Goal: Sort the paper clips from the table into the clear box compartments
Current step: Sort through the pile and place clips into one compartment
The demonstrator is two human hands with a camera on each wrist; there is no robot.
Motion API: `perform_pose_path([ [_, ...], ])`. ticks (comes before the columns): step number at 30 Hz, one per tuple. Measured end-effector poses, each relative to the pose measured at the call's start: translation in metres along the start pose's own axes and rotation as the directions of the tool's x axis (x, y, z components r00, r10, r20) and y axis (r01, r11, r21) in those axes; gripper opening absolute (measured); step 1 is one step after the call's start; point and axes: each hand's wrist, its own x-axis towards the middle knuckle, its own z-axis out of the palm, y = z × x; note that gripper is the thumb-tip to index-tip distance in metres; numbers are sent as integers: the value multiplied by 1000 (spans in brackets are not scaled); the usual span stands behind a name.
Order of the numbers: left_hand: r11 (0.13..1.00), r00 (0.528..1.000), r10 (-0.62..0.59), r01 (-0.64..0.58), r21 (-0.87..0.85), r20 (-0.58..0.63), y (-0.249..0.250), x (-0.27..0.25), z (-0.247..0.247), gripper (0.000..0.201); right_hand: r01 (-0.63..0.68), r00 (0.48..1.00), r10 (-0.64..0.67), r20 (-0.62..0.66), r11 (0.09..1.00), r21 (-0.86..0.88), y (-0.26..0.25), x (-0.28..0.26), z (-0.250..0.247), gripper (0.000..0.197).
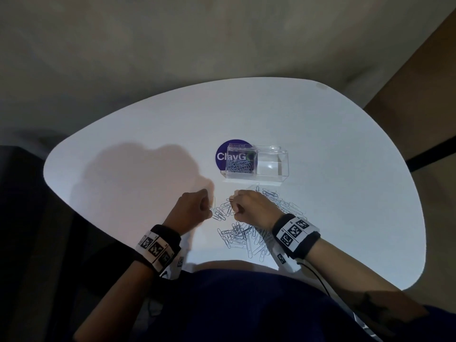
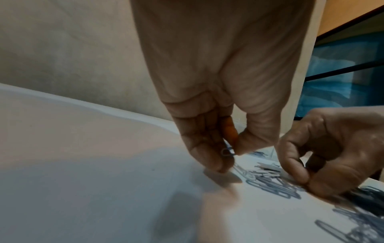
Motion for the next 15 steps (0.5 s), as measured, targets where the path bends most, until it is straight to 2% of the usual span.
perform_pose_path([
  [3,997,999,13,-10,-82,38,-2,-1,2,16,-6,999,5,-36,1000,-25,1,0,-1,17],
  [6,986,998,-22,31,-164,52,-4,0,4,15,-38,999,38,-10,999,-16,2,1,-4,18],
  [9,993,996,-40,48,-112,76,-2,1,7,8,-57,998,57,35,998,-17,1,0,-4,18],
  [11,996,995,-39,47,-77,97,-1,1,7,14,-48,998,48,36,999,1,0,0,-5,28],
  [13,1000,993,8,-5,-24,120,-2,1,7,17,-41,999,41,5,999,30,1,-1,-6,34],
  [15,996,985,85,-89,17,150,-3,0,7,15,-60,997,64,-31,992,112,3,-2,-10,21],
])
